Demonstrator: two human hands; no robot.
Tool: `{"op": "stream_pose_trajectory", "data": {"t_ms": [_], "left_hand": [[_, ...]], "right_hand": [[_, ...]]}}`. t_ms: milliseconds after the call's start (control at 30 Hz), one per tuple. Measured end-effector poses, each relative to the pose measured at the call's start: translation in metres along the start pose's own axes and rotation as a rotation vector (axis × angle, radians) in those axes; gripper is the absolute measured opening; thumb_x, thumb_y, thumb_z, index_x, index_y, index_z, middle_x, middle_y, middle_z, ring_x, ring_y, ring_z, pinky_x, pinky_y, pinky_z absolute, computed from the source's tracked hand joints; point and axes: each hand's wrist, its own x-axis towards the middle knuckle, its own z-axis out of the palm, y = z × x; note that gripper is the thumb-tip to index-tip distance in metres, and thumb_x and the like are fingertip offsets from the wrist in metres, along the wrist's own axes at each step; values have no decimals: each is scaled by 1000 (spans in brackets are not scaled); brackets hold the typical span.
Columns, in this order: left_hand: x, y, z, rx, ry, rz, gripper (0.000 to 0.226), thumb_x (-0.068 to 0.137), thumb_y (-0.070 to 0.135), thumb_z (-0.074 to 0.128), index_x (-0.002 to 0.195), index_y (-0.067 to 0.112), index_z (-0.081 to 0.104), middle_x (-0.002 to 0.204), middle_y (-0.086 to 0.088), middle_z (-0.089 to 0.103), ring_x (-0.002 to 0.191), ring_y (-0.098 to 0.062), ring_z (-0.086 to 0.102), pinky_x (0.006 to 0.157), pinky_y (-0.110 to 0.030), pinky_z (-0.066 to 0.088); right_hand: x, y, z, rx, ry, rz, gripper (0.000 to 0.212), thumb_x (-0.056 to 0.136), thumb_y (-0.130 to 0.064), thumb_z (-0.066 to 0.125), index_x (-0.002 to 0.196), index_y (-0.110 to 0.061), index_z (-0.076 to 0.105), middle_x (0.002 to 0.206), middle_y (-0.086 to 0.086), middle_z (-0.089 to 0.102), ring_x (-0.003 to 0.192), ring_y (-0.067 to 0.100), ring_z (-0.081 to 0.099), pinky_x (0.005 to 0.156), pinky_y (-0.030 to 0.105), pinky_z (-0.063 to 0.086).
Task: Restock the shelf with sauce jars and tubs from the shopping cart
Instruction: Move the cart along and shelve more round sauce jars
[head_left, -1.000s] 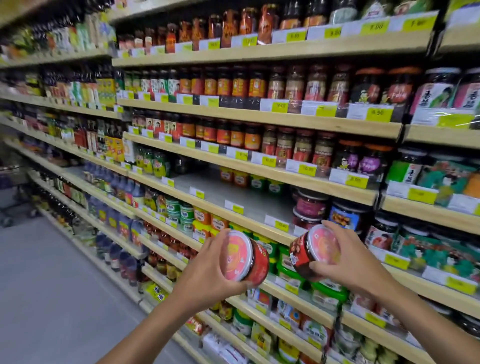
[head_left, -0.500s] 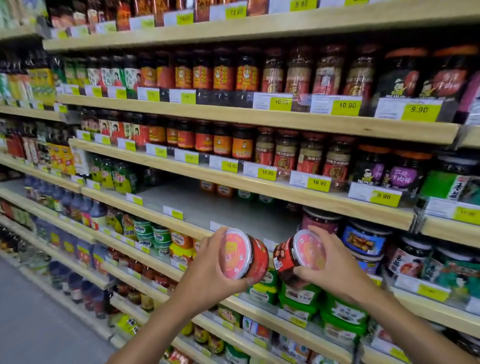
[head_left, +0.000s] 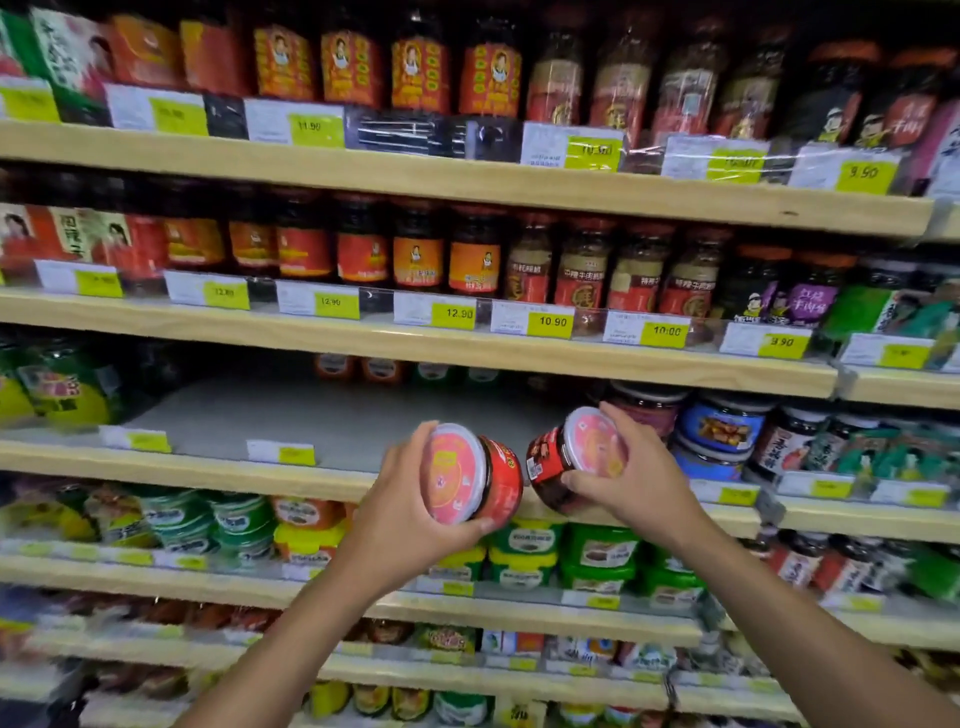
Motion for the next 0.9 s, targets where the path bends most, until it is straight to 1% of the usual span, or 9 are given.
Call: {"op": "stream_pose_trajectory", "data": {"t_ms": [200, 300, 367, 433, 500, 633, 767, 833, 900], "left_hand": [[11, -26, -17, -61, -66, 47, 104, 58, 61, 91, 135, 58, 20, 130, 16, 36, 109, -3, 48, 85, -20, 41], [17, -35, -22, -55, -80, 63, 111, 57, 63, 90, 142, 52, 21, 133, 16, 36, 113, -5, 48, 89, -25, 45], [19, -40, -27, -62, -83, 66, 111, 57, 63, 90, 143, 52, 21, 133, 15, 37, 113, -7, 50, 91, -27, 49], [21, -44, -31, -72, -84, 71, 109, 57, 63, 90, 141, 53, 21, 132, 15, 38, 113, -7, 51, 89, -26, 49], [21, -48, -34, -78, -85, 79, 109, 57, 63, 90, 141, 53, 21, 132, 16, 38, 113, -6, 50, 88, -24, 48], [23, -53, -38, -95, -84, 74, 110, 59, 61, 90, 143, 52, 20, 134, 18, 35, 115, -4, 48, 84, -18, 46], [26, -55, -39, -95, -94, 69, 110, 60, 62, 89, 143, 53, 18, 133, 19, 34, 116, -4, 47, 81, -14, 45], [27, -56, -40, -102, -96, 64, 110, 60, 63, 89, 144, 53, 17, 134, 19, 34, 117, -4, 46, 80, -13, 45], [28, -58, -40, -98, -97, 60, 111, 60, 64, 88, 145, 52, 17, 135, 18, 33, 118, -4, 46, 84, -17, 47]], "right_hand": [[4, -24, 28, 57, 59, 137, 104, 64, -60, 77, 154, -26, 36, 148, 3, 47, 130, 20, 49, 97, 31, 40], [15, -36, 33, 56, 78, 162, 87, 74, -53, 77, 148, -18, 46, 145, 8, 51, 129, 22, 51, 95, 29, 38], [24, -41, 37, 37, 103, 160, 84, 72, -54, 74, 143, -16, 51, 137, 12, 55, 126, 25, 53, 95, 31, 40], [34, -46, 42, 8, 118, 174, 86, 70, -59, 71, 143, -18, 51, 132, 11, 55, 123, 26, 54, 99, 35, 43], [44, -49, 47, -37, 120, 188, 79, 71, -59, 71, 139, -22, 54, 128, 10, 54, 122, 28, 53, 102, 39, 44], [68, -49, 57, -101, 106, 173, 83, 57, -70, 62, 129, -28, 62, 125, 2, 67, 118, 24, 59, 99, 40, 50], [85, -42, 65, -196, 46, 191, 69, 66, -67, 63, 128, -36, 63, 124, 2, 69, 115, 30, 62, 96, 41, 53], [95, -33, 71, -227, 38, 216, 75, 58, -74, 56, 125, -41, 64, 124, 1, 70, 114, 29, 64, 95, 40, 54], [105, -20, 79, -281, 16, 218, 82, 54, -79, 52, 128, -44, 60, 125, 2, 68, 114, 30, 64, 95, 40, 54]]}}
